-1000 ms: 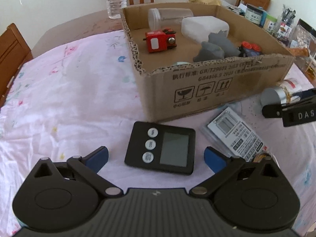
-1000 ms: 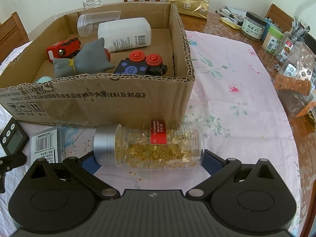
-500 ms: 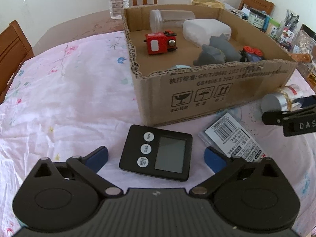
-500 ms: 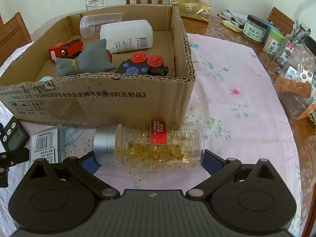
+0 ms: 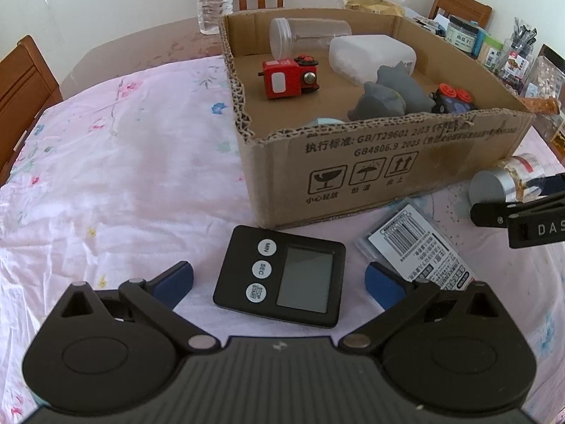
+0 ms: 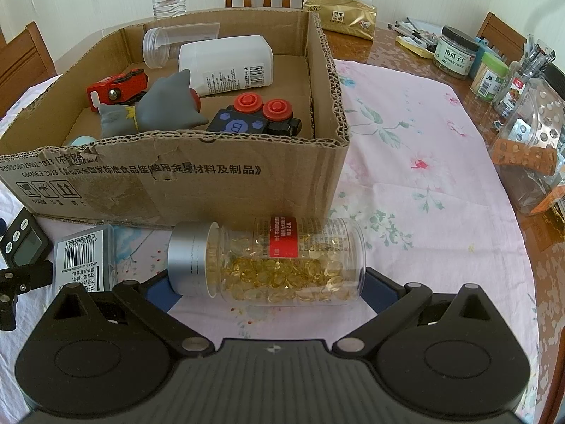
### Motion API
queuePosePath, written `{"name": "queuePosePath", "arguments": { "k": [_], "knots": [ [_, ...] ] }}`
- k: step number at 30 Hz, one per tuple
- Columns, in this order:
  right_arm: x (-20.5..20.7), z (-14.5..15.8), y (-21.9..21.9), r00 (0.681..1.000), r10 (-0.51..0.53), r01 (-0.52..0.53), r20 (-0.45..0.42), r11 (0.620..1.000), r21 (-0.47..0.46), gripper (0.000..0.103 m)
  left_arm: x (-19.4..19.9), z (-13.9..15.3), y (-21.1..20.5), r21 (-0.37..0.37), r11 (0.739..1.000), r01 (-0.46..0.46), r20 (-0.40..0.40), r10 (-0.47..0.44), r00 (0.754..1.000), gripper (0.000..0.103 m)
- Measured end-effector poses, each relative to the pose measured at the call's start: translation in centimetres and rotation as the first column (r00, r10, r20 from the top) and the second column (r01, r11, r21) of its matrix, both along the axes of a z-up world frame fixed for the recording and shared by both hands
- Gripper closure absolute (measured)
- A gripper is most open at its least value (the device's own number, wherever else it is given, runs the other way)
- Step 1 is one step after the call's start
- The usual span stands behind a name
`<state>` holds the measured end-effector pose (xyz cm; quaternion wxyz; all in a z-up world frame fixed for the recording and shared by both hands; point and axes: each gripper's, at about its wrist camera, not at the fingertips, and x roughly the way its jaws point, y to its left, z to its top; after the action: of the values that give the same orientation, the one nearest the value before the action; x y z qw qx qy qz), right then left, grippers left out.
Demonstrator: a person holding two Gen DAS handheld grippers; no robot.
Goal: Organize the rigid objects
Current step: 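Grasp the black digital timer with left tool while right tool holds jar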
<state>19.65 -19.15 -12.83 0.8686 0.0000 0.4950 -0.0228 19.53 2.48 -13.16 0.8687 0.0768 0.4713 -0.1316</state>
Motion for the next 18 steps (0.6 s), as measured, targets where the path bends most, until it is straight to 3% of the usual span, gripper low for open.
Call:
{"name": "queuePosePath", "arguments": {
  "k": [4, 9, 13, 18],
  "knots": [
    [0.1, 0.0, -0.1, 1.0, 0.007, -0.007, -0.005, 1.0, 0.001, 0.0, -0.3, 0.1, 0.2, -0.002, 1.0, 0.004, 0.001, -0.004, 1.0, 0.003],
    [0.1, 0.1, -0.3, 0.999, 0.03, -0.03, -0.023, 1.0, 0.006, 0.0, -0.4, 0.6, 0.3, -0.006, 0.999, 0.047, 0.008, -0.047, 0.999, 0.019],
    [-0.1, 0.5, -0.1, 0.999, 0.043, -0.043, -0.004, 0.999, 0.013, 0.0, -0.4, 0.8, 0.2, -0.005, 0.997, 0.082, 0.007, -0.082, 0.997, 0.024],
    [-0.1, 1.2, 0.3, 0.998, 0.05, -0.05, 0.027, 0.999, 0.011, 0.0, -0.1, 0.9, -0.1, -0.001, 0.995, 0.097, -0.003, -0.097, 0.995, 0.026]
  ]
}}
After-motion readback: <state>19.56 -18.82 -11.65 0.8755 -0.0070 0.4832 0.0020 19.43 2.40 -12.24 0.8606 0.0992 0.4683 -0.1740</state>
